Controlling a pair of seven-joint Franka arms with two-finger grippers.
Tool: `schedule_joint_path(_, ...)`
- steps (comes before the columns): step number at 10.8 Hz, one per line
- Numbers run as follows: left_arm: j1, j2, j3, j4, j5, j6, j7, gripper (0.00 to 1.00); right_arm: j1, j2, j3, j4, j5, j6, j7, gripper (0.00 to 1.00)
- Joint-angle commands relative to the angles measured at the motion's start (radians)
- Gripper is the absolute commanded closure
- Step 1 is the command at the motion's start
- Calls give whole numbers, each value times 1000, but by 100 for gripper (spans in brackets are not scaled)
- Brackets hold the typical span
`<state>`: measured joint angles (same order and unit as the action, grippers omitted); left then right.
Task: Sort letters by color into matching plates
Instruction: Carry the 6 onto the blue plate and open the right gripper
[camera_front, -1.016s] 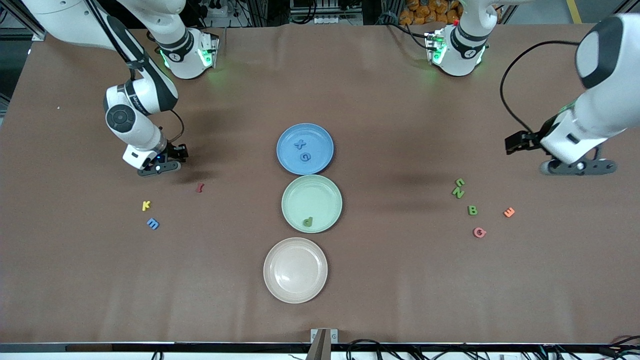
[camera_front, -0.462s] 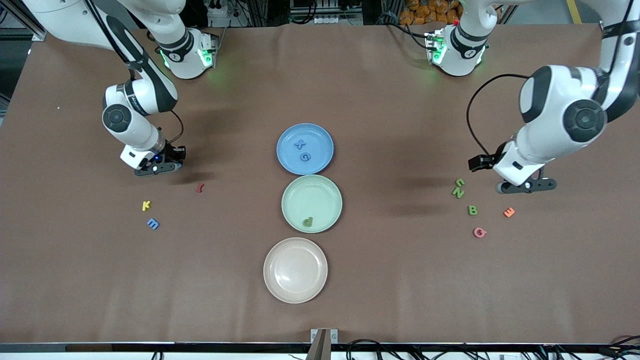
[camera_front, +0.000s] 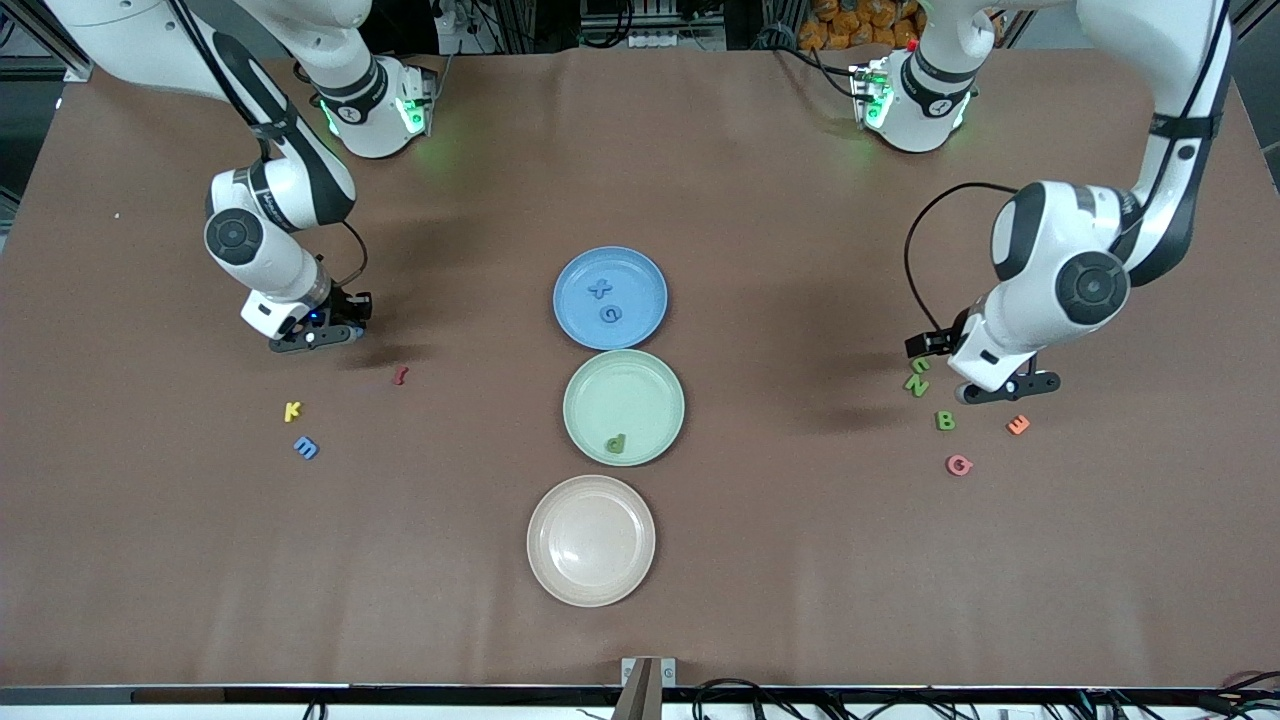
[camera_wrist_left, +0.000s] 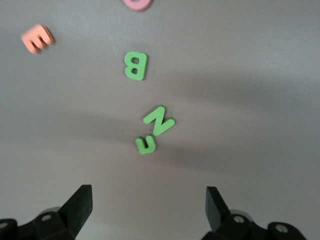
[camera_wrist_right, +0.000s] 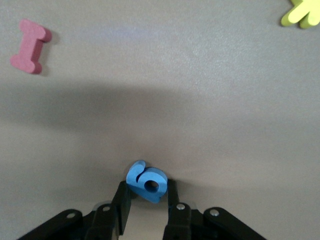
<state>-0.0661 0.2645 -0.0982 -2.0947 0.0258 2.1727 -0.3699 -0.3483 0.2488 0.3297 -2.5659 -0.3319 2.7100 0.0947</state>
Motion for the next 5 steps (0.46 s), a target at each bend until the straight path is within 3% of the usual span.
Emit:
schedule_joint_path(1, -18, 110, -1, 8, 61, 91, -177, 0, -6, 10, 8, 30, 17, 7, -16, 84)
schedule_joint_path(5, -1, 124, 2, -79, 66, 243, -208, 0, 14, 3, 17, 92, 65, -64, -15, 86)
